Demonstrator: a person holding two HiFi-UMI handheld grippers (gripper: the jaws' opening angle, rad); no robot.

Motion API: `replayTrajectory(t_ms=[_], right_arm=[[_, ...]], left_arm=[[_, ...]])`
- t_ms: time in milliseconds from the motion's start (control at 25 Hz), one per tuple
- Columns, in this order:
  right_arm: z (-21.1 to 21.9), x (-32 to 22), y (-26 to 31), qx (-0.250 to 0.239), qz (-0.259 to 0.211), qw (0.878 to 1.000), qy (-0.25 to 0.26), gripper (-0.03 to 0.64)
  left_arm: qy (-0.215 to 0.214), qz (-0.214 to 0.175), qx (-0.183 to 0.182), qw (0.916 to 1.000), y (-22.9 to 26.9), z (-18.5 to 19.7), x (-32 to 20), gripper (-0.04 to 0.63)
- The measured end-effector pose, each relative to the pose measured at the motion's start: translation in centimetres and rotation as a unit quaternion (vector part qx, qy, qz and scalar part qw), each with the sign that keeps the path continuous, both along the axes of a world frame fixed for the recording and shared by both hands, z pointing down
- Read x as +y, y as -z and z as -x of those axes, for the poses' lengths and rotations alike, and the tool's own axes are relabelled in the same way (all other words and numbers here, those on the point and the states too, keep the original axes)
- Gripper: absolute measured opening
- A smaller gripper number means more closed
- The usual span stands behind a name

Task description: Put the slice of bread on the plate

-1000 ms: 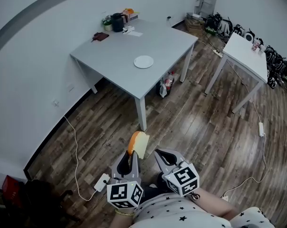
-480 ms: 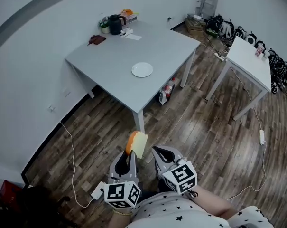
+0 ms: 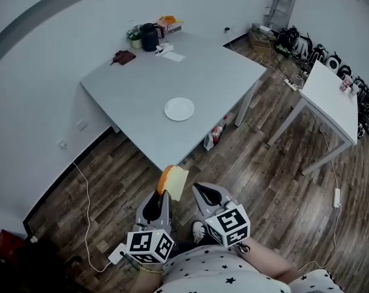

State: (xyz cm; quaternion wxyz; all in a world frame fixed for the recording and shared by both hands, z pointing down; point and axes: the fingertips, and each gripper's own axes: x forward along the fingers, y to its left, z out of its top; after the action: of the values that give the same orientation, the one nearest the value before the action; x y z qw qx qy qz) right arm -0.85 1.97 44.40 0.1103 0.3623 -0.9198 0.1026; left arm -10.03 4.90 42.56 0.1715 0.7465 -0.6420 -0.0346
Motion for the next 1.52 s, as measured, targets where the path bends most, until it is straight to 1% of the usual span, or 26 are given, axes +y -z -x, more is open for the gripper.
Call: replayTrajectory(t_ms=[80,240,440,600,840,1040,1160,1360,1520], right_arm=[[-0.8,-1.7,-0.2,-0.001,0.006,1.0,-0.002,-0.002],[-1.7,-4.2,-0.6,-0.004,0.021,1.0,-0.007,-0.002],[-1.2,-7.4,-1.5,0.004,0.033,0.999,0.002,-0.002],[-0.8,-11.2,-2.4,0.008,0.037,0.999,0.002,-0.002],[0.8,-19.0,-2.5,0.021,0.037,0.999,0.008,-0.002],[2.4,-24.6,-2.7,0.028,0.045,0.999,0.009,-0.002],[3.2,-27.3,-3.4,0.037,0.053,0.998,0.008,-0.002],[4.0,-31.1,-3.7,0.048,0.059,0.997,0.0,-0.002],[4.6,-33.4,-3.6,0.051,0.061,0.997,-0.007,-0.001]], left_arm=[[0.005,0.005,0.004,1.0,-0.1,-0.4,-1.8,0.084],[0.008,0.009,-0.002,0.9999,0.2,-0.6,-4.8,0.085],[0.007,0.017,0.001,0.9998,-0.2,0.1,-9.2,0.086],[0.002,0.016,0.002,0.9999,-0.8,1.0,-13.6,0.086],[-0.013,0.026,0.0,0.9996,-1.9,2.5,-21.9,0.086],[-0.037,0.04,-0.004,0.9985,-2.9,3.5,-29.4,0.086],[-0.049,0.051,0.004,0.9975,-4.0,4.1,-33.3,0.086],[-0.057,0.065,0.017,0.9961,-5.8,4.4,-38.2,0.087],[-0.071,0.082,0.03,0.9937,-7.8,4.2,-40.7,0.087]])
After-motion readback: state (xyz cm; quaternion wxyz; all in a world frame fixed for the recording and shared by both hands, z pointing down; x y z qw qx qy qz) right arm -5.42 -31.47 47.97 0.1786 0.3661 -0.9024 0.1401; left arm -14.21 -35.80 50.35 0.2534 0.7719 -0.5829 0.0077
